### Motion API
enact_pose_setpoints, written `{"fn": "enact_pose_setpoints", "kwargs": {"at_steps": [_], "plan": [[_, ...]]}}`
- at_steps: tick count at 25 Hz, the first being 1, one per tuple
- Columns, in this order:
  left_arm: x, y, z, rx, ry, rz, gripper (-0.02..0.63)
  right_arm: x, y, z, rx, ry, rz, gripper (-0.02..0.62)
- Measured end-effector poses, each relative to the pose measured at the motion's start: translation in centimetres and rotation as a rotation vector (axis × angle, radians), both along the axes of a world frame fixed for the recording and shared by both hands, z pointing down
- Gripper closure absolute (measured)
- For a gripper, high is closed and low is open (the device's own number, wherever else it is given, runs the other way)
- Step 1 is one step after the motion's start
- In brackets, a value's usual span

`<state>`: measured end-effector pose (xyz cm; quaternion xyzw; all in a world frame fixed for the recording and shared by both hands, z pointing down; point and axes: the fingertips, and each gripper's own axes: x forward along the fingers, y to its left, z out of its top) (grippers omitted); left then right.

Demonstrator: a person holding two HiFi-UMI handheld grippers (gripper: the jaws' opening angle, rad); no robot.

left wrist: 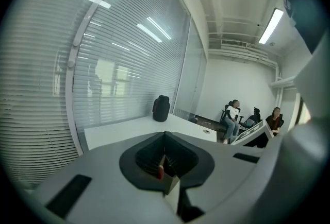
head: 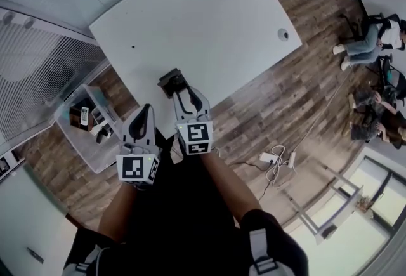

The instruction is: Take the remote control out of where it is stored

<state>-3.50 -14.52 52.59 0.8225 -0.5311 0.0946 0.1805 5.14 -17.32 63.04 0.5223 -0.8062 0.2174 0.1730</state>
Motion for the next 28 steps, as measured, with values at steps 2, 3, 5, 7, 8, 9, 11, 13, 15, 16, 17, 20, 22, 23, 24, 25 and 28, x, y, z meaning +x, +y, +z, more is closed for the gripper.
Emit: {"fn": "enact_pose_setpoints", "kwargs": {"at_steps": [2,3,5,7,8,9,11,13,15,16,17,20,22,23,24,25,28], "plan": [[0.0,0.0,0.5,-0.013,0.002,-0.005,0.600,-0.1,-0.1,0.5,-0.008,0.001,-0.004,0.462],[0.0,-0.1,0.7,-0.017,0.002,-0.008,0.600,-0.2,-0.3,0.7,-0.013,0.002,-0.005,0.460],[-0.1,-0.5,0.8,-0.023,0.004,-0.015,0.600,-0.2,-0.7,1.1,-0.022,0.005,-0.007,0.453],[-0.1,-0.8,0.8,-0.024,0.008,-0.019,0.600,-0.3,-1.1,1.4,-0.033,0.007,-0.007,0.443],[0.0,-0.9,0.8,-0.025,0.009,-0.020,0.600,-0.3,-1.2,1.6,-0.039,0.006,-0.007,0.439],[0.0,-0.9,0.9,-0.028,0.008,-0.019,0.600,-0.4,-1.3,1.7,-0.043,0.004,-0.010,0.436],[0.0,-1.0,1.3,-0.033,0.005,-0.018,0.600,-0.7,-1.6,2.0,-0.048,0.003,-0.019,0.433],[-0.1,-1.0,1.6,-0.037,0.004,-0.016,0.600,-0.9,-1.9,2.2,-0.050,0.006,-0.026,0.433],[-0.1,-1.2,1.8,-0.042,0.005,-0.016,0.600,-0.9,-2.2,2.4,-0.053,0.009,-0.030,0.433],[-0.1,-1.3,1.8,-0.044,0.007,-0.017,0.600,-0.9,-2.4,2.4,-0.055,0.010,-0.031,0.433],[-0.1,-1.4,1.8,-0.046,0.008,-0.017,0.600,-1.0,-2.5,2.5,-0.057,0.010,-0.033,0.433],[0.1,-1.5,1.7,-0.050,0.007,-0.020,0.600,-1.0,-2.6,2.4,-0.060,0.013,-0.046,0.433],[-0.1,-1.6,1.8,-0.054,0.007,-0.022,0.600,-1.2,-2.6,2.6,-0.062,0.021,-0.053,0.433],[-0.2,-1.7,2.0,-0.056,0.007,-0.023,0.600,-1.2,-2.7,2.7,-0.061,0.025,-0.054,0.433],[-0.3,-1.8,2.1,-0.058,0.006,-0.023,0.600,-1.3,-2.8,2.8,-0.059,0.026,-0.055,0.433],[-0.4,-1.8,2.2,-0.060,0.005,-0.023,0.600,-1.3,-2.8,2.8,-0.057,0.024,-0.056,0.433],[-0.4,-1.9,2.2,-0.061,0.005,-0.026,0.600,-1.2,-2.7,2.7,-0.049,0.021,-0.058,0.433]]}}
